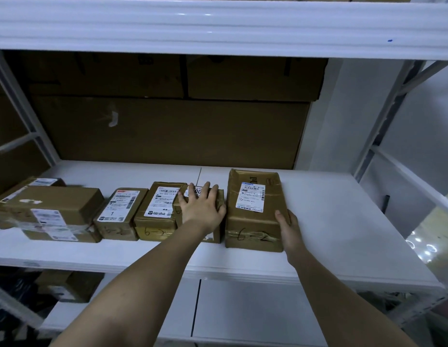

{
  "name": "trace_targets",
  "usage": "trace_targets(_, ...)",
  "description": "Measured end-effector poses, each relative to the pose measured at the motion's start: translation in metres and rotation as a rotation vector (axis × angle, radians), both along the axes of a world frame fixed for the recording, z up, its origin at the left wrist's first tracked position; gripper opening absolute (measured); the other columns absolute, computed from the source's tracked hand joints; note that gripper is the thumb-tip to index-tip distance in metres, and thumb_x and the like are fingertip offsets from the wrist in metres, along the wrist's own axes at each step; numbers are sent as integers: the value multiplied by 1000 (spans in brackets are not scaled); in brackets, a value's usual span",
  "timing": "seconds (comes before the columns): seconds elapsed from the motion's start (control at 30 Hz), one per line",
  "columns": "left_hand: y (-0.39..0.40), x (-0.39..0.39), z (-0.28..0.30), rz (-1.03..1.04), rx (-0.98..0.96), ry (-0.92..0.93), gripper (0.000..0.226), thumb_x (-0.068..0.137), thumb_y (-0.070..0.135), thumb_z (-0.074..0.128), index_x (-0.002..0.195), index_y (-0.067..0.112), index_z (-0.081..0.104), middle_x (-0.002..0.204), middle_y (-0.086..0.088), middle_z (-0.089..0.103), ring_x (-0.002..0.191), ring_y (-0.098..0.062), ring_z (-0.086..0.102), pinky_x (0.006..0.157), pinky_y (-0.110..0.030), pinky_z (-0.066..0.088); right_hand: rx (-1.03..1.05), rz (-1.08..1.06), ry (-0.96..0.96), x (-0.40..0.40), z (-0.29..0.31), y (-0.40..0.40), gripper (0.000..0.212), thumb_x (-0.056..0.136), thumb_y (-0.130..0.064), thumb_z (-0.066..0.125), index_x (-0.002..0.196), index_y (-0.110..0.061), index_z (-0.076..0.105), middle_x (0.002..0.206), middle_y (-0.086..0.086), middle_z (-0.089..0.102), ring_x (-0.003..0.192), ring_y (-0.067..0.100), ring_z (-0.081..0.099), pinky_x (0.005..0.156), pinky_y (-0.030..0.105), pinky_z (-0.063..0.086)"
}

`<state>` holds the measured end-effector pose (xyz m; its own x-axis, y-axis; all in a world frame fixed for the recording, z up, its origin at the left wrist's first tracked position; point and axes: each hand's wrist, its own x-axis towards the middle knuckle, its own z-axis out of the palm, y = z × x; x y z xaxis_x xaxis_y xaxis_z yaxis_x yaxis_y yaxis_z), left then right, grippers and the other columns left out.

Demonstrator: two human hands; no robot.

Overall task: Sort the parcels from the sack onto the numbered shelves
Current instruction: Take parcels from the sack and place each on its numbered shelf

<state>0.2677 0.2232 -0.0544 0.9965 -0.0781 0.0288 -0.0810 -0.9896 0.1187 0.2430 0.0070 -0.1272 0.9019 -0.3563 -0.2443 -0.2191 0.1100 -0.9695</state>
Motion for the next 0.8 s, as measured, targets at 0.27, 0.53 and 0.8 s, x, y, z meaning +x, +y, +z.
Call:
trace_targets(0.27, 2, -3, 1, 1, 33, -2, 66, 96, 58, 24, 153, 32, 2, 162, 6, -1, 147, -34, -9, 116, -59, -1, 17, 17, 12, -1, 1, 3, 65, 92, -48, 56, 148, -24, 33, 133, 4, 55, 118, 25, 56, 105, 49, 43)
trace_targets(0.53, -4, -14, 9, -48, -94, -168, 64, 96, 54, 33, 151, 26, 18, 159, -6, 12, 148, -26, 2, 117, -51, -2, -14, -114, 54, -12, 15, 0, 64, 97, -49, 45, 148, -14, 29, 142, 11, 47, 126, 29, 49, 104, 38, 39)
trace_targets(0.8, -40, -44, 20, -383, -322, -461, 23, 96, 32, 45, 110, 18, 56, 109, -1, 56, 99, -20, 55, 80, -33, 41, -341, -311, 14, -67, 26, -6, 27, 101, -26, 41, 114, -11, 60, 108, 9, 65, 100, 27, 60, 88, 35, 44)
